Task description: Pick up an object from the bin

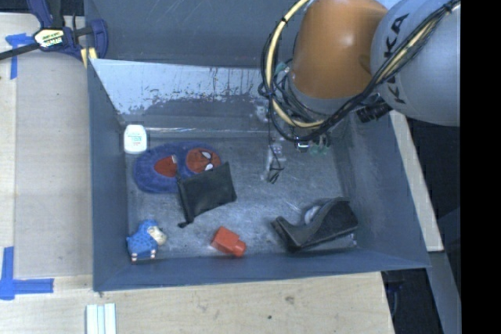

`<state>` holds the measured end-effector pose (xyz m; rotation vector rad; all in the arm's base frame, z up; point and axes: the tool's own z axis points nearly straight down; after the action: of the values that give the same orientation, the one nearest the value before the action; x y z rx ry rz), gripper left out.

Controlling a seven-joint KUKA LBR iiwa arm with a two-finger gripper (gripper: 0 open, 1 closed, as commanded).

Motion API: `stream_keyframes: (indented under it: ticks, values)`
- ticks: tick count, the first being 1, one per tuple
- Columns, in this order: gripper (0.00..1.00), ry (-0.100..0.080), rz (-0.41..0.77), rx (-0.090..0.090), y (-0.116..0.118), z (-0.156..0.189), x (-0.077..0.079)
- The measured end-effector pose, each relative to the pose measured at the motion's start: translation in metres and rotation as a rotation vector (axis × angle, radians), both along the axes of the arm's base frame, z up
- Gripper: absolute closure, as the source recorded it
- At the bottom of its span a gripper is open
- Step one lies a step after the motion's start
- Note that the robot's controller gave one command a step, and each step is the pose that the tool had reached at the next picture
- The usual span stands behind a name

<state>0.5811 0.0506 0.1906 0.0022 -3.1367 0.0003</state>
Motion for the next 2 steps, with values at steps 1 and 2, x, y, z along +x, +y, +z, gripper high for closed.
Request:
stream_keyframes:
  ticks: [1, 2]
  values:
    - [0.0, -0.013, 0.309, 0.001, 0.07, -0.12, -0.003]
    - [0.0, -0.008, -0.079, 0.0, 0.055, -0.09, -0.015]
